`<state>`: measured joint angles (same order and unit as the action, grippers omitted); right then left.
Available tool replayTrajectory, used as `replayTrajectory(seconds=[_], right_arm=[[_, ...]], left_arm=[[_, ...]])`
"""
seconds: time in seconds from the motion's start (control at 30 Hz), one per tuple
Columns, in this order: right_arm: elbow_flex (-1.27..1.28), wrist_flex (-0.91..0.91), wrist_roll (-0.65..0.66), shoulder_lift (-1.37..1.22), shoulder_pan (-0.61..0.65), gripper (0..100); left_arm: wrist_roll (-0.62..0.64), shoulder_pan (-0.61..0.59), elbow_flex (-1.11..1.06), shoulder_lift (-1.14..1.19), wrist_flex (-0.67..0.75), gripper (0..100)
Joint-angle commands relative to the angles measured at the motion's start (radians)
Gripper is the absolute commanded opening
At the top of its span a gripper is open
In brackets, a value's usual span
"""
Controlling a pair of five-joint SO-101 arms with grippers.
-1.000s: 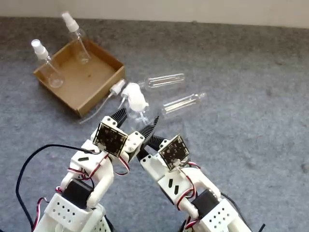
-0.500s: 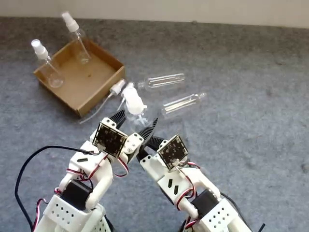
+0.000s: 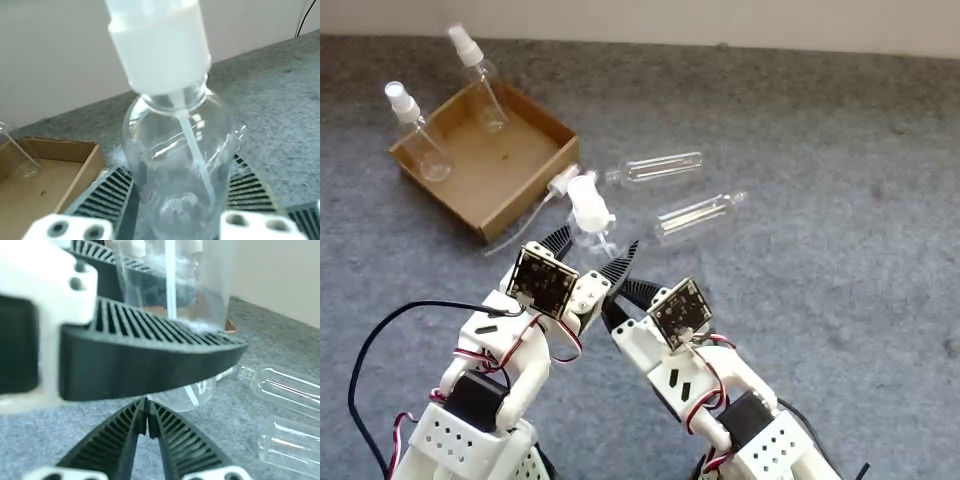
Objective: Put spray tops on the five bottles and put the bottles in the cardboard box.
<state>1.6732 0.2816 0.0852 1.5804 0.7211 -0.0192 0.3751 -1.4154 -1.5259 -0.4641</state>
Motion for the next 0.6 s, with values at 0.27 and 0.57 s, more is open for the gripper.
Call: replayTrajectory(seconds=[0.27,0.57], right_arm=[[0.17,-0.027,0.002,0.001,-0.031,1.2],[0.17,-0.024,0.003,0.001,-0.033,1.2]], left_arm=[[0.008,-0.292,0.03,0.001,0.114,9],[0.006,-0.36,0.196,0.107,0.112,9]])
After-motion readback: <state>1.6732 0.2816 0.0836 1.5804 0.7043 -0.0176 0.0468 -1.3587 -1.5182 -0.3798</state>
